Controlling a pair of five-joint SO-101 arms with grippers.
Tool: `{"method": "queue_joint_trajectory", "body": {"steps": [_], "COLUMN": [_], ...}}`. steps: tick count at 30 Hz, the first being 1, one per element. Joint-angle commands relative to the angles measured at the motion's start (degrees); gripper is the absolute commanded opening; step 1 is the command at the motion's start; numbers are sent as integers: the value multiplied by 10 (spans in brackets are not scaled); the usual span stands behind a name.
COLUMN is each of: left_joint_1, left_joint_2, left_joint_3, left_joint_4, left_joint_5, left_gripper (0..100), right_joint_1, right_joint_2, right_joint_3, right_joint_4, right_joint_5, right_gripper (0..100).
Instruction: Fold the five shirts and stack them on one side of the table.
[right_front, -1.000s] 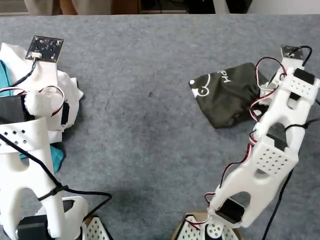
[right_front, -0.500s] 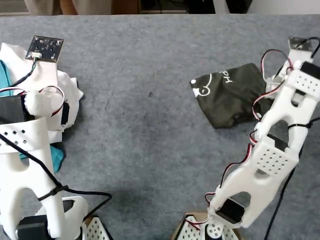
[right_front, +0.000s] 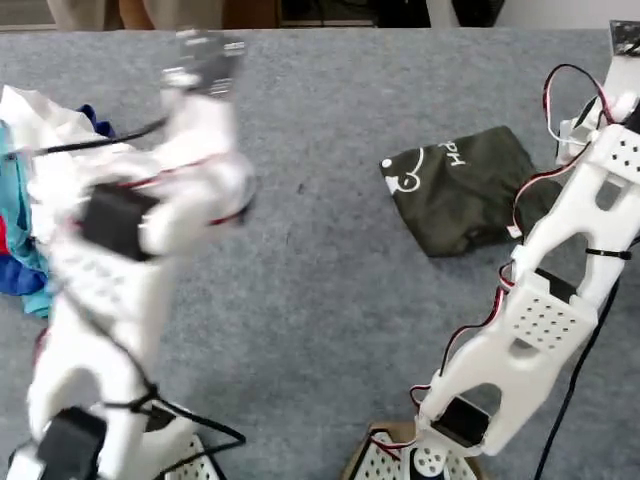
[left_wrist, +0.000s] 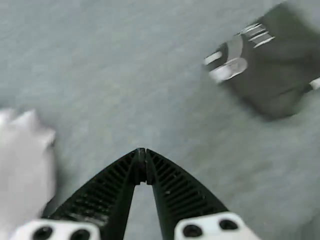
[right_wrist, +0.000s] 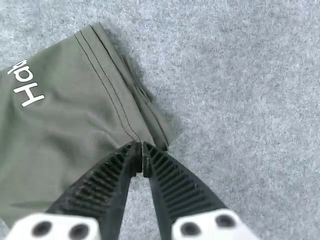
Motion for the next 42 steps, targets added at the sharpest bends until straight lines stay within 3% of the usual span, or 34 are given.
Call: {"method": "queue_joint_trajectory", "body": {"steps": [1,5,13,21,26,34,38,42], "left_joint_1": [59,94,150,127,112,106,113,109], "left_joint_2": [109,296,630,897,977,999,1009,1009], "left_joint_3": [-8,-62,-349,-698,-832,-830,-802,-798], "left_joint_4": [-172,-276,-298,-269,-269,-309,-340,-338], "left_joint_5": [93,164,222,266,265,220,216,193], "left_gripper": [21,21,19,19,19,19,19,21], "right_joint_1": [-6,-15,-7,11,10,7,24,51], "right_joint_2": [7,51,158,178,177,180,218,252], "right_joint_3": [-7,-7,-8,-104,-157,-151,-89,-116], "right_joint_4": [-1,-33,-62,-20,19,69,19,-5], "right_joint_5": [4,8,29,-2,10,25,68,66], "right_gripper": [2,2,2,2,2,2,2,2]}}
